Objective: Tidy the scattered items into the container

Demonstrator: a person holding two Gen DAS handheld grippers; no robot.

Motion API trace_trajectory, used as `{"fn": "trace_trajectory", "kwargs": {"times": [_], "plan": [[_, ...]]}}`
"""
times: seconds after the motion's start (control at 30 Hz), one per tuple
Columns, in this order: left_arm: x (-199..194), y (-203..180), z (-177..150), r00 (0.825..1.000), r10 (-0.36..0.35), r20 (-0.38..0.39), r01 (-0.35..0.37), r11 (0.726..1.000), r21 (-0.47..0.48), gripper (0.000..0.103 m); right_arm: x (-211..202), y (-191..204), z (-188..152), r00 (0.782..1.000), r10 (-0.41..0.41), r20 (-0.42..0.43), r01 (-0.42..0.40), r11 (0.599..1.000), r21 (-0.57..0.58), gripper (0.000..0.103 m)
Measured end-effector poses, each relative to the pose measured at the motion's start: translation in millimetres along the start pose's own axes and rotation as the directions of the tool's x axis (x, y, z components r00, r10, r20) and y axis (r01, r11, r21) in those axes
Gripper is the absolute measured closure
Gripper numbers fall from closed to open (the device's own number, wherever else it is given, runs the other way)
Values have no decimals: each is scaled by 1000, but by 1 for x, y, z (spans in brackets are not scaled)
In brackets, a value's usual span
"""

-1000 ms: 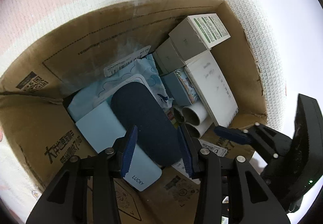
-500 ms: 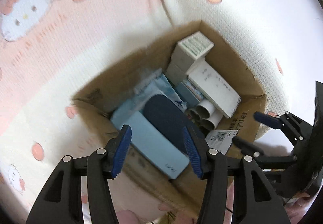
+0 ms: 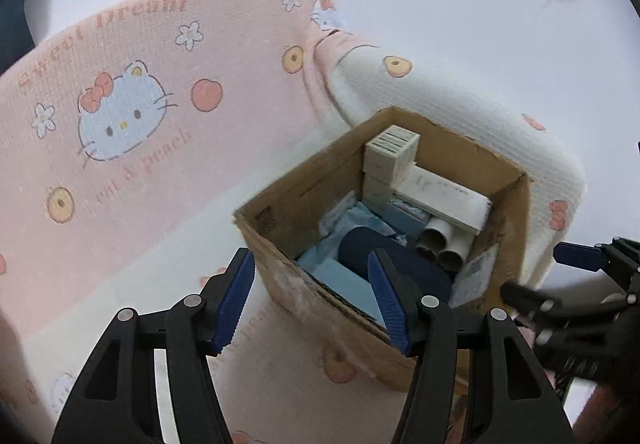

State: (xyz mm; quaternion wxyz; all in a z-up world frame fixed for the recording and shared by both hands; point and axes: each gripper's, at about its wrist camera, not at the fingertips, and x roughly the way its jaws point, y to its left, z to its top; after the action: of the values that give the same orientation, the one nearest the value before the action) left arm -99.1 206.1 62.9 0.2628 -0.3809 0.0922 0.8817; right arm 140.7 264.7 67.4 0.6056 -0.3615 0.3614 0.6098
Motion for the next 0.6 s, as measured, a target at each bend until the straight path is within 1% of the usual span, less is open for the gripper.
{"fn": "trace_trajectory", "kwargs": {"times": [0.03,0.13,0.17,0.27,0.3,0.4,0.5,0.6], "plan": [[0,-1,-2,1000,-21,-10,21,1000,-5,40,-4,6,-2,1000,-18,4,18,999,-26,26],[0,-1,-10,996,-88,-33,87,995,-39,39,-14,14,-5,998,-58,1,58,998,-31,26],[2,-1,-12,995,-83,-53,81,995,-51,36,-17,16,-6,998,-58,-1,58,998,-39,26],[6,-4,-20,997,-31,-68,27,998,-55,35,-17,19,-6,999,-50,-8,50,998,-38,26],[5,-4,-22,997,-32,-72,27,998,-59,35,-17,22,-7,999,-53,-8,52,997,-51,26],[6,-4,-25,994,-65,-89,57,995,-85,34,-21,25,-11,999,-53,2,53,996,-77,26],[5,-8,-27,994,-54,-93,46,995,-84,34,-26,20,-13,999,-35,3,36,998,-57,26],[1,-14,-27,996,-44,-83,39,997,-64,34,-31,15,-14,999,-43,12,44,999,-27,25]]}}
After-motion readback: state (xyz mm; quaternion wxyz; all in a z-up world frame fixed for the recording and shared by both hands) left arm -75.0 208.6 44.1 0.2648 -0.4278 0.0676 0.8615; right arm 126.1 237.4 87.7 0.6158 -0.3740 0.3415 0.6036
